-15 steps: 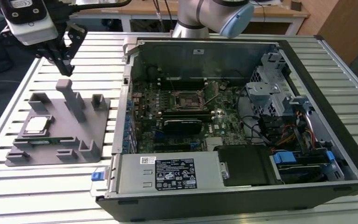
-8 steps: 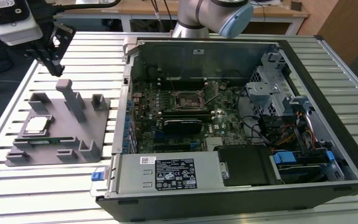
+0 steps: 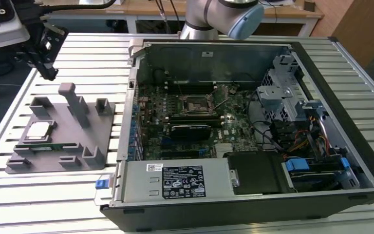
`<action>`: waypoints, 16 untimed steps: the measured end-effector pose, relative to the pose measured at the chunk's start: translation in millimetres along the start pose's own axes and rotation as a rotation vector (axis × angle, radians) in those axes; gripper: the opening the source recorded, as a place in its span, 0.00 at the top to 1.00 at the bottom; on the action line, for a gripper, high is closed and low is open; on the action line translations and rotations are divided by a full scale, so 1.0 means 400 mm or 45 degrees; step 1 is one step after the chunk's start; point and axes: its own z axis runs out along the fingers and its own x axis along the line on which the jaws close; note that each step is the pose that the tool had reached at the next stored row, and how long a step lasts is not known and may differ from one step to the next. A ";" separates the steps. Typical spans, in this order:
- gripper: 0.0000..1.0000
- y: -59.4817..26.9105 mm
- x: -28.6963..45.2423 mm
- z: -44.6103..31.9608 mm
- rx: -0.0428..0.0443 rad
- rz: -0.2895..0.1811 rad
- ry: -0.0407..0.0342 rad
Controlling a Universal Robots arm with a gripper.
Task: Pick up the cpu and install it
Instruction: 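Reach for the cpu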
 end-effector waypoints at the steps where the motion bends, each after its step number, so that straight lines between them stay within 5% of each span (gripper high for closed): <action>1: 0.89 0.000 0.005 0.000 0.000 0.000 0.0000; 16: 0.89 -0.006 0.081 0.000 0.000 0.000 0.0001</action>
